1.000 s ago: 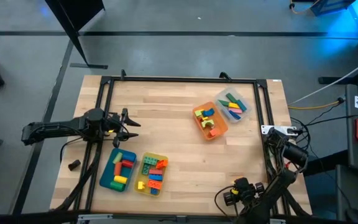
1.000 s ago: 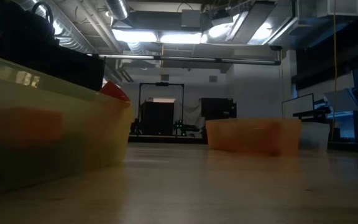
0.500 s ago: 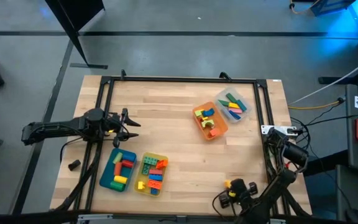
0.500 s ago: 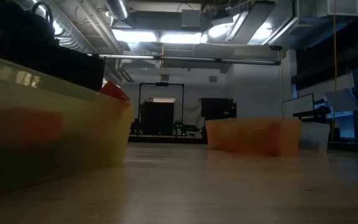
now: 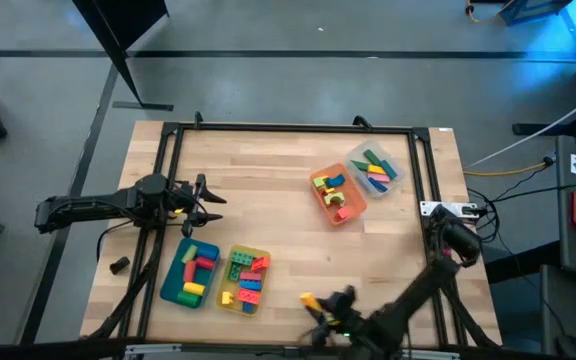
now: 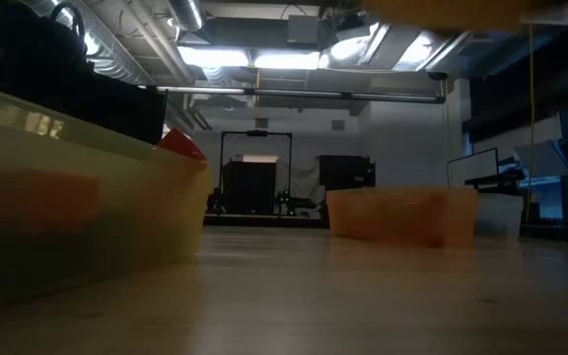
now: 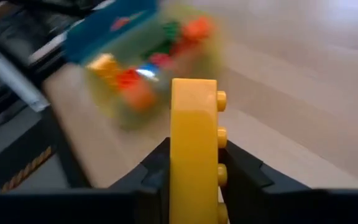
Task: Sort blocks by size
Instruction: Put the yellow rectangle game piece into the yellow bin
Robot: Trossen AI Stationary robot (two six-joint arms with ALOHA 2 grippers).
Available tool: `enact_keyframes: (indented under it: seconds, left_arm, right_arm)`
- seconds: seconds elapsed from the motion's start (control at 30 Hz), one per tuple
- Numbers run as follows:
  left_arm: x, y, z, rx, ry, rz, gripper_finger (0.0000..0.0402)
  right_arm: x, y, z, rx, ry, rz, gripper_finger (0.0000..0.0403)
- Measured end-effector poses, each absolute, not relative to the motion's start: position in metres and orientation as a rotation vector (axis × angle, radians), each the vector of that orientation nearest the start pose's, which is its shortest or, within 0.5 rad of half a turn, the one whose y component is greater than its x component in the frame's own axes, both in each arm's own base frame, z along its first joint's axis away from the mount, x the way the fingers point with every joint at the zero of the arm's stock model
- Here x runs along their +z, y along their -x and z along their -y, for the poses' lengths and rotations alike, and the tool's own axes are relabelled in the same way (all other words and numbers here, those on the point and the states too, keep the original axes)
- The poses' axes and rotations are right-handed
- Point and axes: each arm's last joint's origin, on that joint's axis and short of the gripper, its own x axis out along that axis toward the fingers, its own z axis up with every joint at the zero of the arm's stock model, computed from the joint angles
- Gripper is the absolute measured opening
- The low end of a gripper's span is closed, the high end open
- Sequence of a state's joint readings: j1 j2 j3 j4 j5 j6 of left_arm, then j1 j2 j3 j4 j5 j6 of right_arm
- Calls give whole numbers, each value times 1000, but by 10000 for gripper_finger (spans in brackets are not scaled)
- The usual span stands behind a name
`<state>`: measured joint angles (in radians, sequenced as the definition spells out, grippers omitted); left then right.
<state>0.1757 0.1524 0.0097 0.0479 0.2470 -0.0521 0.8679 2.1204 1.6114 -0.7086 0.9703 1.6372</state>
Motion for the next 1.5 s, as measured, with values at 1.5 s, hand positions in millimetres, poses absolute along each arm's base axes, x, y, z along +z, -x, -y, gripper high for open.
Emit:
enact_keyframes:
  seconds: [1.5]
  left_arm:
    - [159,-105,-11,-69,72,-95,205]
  right_arm:
    - [212,-457,-165,-19,-485,-524,122]
